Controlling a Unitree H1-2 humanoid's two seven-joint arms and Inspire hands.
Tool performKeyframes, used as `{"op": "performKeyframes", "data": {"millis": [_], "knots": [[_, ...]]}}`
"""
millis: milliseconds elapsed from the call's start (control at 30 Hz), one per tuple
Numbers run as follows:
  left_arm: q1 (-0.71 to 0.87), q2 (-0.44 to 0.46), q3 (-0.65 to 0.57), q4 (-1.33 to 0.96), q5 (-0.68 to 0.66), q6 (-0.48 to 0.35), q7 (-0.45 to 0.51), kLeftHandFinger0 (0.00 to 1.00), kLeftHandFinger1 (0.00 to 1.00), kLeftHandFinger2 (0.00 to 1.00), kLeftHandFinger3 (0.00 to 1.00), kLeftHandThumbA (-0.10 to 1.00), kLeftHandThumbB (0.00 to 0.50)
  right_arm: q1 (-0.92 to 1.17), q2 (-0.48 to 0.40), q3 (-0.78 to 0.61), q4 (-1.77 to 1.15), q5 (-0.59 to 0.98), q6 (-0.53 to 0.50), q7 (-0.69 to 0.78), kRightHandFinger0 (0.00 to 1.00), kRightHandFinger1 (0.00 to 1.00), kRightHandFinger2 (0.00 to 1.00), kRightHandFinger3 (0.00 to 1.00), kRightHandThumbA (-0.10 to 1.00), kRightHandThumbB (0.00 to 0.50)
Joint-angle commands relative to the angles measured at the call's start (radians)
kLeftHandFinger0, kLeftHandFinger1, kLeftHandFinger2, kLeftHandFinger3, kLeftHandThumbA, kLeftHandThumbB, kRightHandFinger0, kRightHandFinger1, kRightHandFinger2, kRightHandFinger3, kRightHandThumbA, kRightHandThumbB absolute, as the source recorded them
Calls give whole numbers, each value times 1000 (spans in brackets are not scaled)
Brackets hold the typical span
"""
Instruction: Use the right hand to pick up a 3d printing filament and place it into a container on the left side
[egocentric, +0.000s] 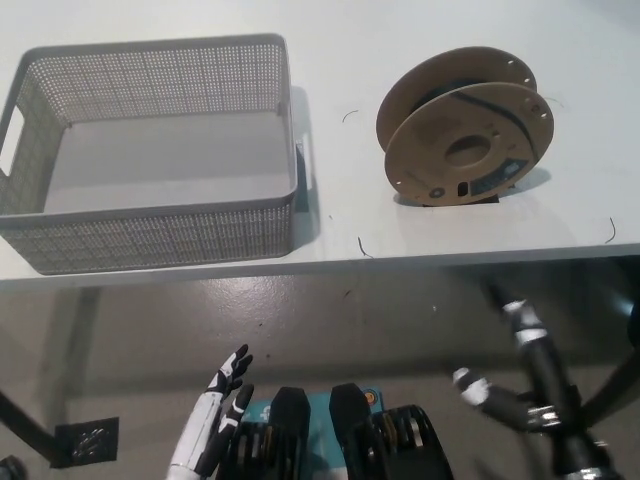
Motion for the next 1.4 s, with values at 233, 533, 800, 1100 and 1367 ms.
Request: {"op": "performKeyframes", "data": {"millis": [233, 533, 800, 1100, 1367], "knots": [[-22, 24, -12, -45, 16, -58, 43, 1000, 1000, 1000, 1000, 1000, 204, -200, -275, -160, -316, 137, 212, 117, 1000, 1000, 1000, 1000, 798, 249], [-35, 42, -13, -39, 11, -58, 35, 1000, 1000, 1000, 1000, 1000, 190, -541, -616, -154, -185, 221, 488, 312, 1000, 1000, 1000, 1000, 1000, 451], [-20, 41, -27, -38, 17, -58, 30, 1000, 1000, 1000, 1000, 1000, 199, -957, -739, 50, 33, 206, 809, 591, 1000, 1000, 1000, 1000, 966, 361], [2, 38, -32, -40, 30, -58, 19, 1000, 1000, 1000, 1000, 1000, 155, -1211, -665, 233, 322, 112, 796, 732, 1000, 1000, 1000, 1000, 1000, 300], [12, 31, -23, -40, 34, -55, 7, 1000, 1000, 1000, 1000, 1000, 107, -1378, -557, 395, 573, 37, 722, 825, 1000, 1000, 1000, 1000, 1000, 413]]}}
